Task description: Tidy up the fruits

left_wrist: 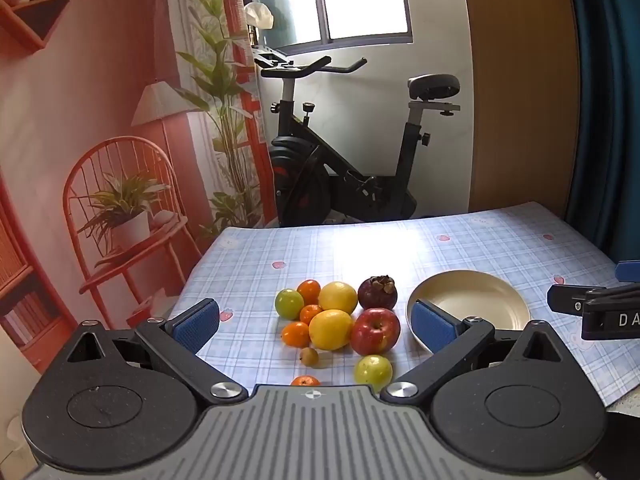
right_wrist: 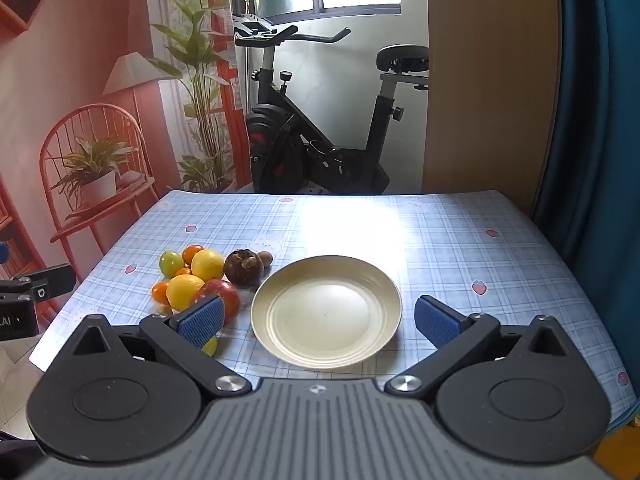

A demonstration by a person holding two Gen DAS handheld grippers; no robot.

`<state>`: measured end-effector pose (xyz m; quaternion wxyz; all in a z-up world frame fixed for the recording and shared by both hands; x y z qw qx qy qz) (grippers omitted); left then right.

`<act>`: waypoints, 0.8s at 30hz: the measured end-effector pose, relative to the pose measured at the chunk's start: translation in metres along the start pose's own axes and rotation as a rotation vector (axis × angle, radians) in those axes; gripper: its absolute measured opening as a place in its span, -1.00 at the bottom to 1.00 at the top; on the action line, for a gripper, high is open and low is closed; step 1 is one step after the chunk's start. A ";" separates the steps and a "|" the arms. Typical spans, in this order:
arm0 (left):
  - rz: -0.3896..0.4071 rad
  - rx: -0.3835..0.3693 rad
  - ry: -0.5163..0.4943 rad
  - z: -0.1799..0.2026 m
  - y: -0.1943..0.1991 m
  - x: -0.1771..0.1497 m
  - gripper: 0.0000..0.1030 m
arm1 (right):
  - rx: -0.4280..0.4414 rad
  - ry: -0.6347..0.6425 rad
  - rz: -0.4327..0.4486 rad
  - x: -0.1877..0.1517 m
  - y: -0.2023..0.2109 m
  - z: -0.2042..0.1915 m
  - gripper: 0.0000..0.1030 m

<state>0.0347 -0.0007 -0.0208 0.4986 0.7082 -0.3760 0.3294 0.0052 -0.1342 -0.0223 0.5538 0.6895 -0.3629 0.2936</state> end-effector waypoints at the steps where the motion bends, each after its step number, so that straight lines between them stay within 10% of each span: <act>1: 0.000 -0.008 0.012 -0.001 0.000 0.000 1.00 | -0.001 0.001 0.000 0.001 0.000 0.000 1.00; 24: -0.012 -0.027 0.022 -0.002 0.001 -0.002 1.00 | -0.002 0.010 -0.003 -0.001 -0.001 -0.001 1.00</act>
Point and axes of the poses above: each gripper's, at about its wrist camera, not at the fingertips, and y roughly against the way its jaws point, z to its right, x to its top, the point moved 4 cm from there along -y, roughly the way its jaws point, and after that the axes turned 13 degrees about x, right-handed, at the moved point
